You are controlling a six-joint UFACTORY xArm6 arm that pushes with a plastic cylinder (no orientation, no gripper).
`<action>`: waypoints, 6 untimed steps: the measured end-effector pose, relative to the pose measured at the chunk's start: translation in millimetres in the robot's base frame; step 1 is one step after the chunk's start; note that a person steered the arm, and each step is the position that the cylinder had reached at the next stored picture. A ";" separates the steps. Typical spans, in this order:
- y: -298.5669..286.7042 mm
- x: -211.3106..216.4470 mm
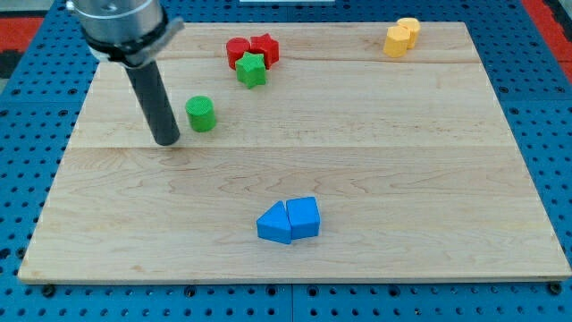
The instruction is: Place the green circle to the left of the green star
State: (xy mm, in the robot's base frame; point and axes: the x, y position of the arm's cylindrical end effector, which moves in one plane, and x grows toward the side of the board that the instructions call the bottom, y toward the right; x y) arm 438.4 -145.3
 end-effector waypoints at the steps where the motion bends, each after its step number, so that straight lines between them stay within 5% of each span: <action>1: 26.6 -20.5; 2: 26.6 -68.0; 4: -5.8 -91.8; 6: 45.2 -136.1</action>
